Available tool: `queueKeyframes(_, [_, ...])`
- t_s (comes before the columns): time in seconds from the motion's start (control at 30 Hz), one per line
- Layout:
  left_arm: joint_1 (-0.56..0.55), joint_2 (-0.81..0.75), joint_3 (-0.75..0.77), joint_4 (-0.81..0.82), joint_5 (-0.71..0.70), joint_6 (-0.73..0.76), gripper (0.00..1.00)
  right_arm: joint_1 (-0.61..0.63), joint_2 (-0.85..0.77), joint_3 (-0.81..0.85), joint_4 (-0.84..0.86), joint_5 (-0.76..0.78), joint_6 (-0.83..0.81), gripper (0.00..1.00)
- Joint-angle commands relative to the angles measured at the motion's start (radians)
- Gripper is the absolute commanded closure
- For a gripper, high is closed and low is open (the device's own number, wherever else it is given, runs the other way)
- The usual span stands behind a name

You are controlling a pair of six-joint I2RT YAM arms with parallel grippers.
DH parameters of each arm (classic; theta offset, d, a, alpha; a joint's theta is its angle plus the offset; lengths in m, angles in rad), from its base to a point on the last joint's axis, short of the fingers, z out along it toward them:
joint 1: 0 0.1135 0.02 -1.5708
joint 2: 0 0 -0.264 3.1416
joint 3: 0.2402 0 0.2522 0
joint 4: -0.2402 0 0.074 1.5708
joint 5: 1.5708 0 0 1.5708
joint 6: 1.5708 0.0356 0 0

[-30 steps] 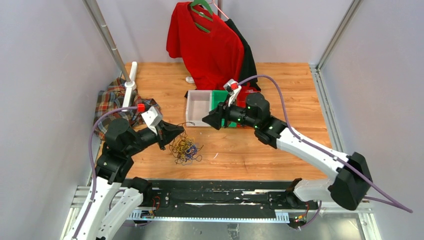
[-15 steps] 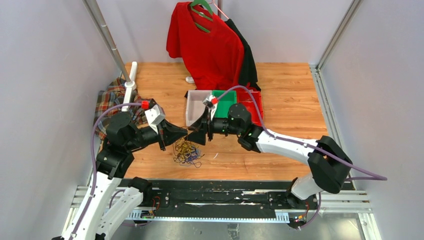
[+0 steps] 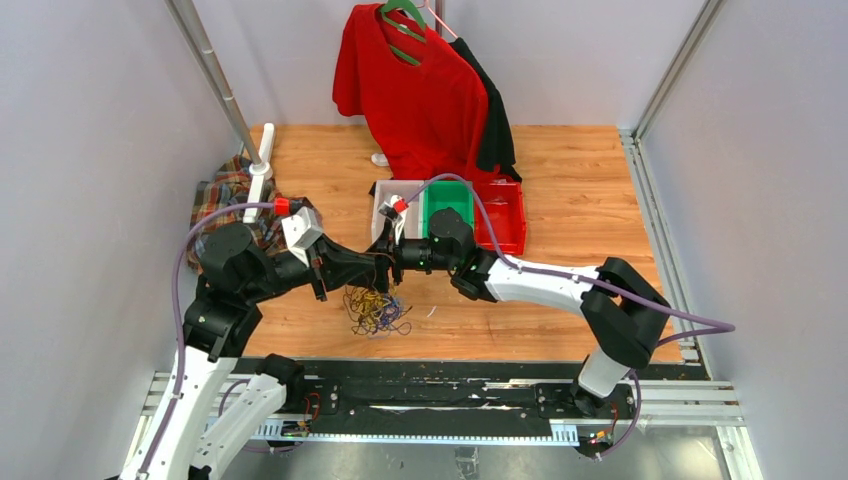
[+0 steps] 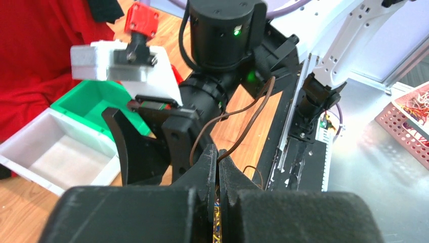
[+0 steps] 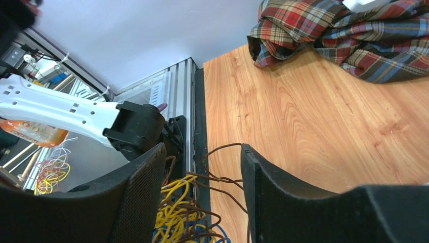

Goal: Untangle the cables

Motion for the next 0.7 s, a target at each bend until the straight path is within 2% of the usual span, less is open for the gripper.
queueKeyframes(0.0, [-0.004,0.006,0.060,0.030,0.029,-0.024,1.00,0.017,0.010,0.011,0.023,0.029,0.005,0.44])
queueKeyframes(0.2, [-0.005,0.018,0.092,0.034,0.022,-0.016,0.99,-0.002,-0.040,-0.063,-0.008,0.084,-0.015,0.43])
queueKeyframes(0.4, [-0.005,0.005,0.062,0.031,0.006,-0.020,1.00,-0.071,-0.200,-0.173,-0.051,0.147,-0.037,0.36])
queueKeyframes(0.67, [-0.005,0.012,0.051,0.039,0.001,-0.021,1.00,-0.074,-0.277,-0.170,-0.120,0.101,-0.077,0.29])
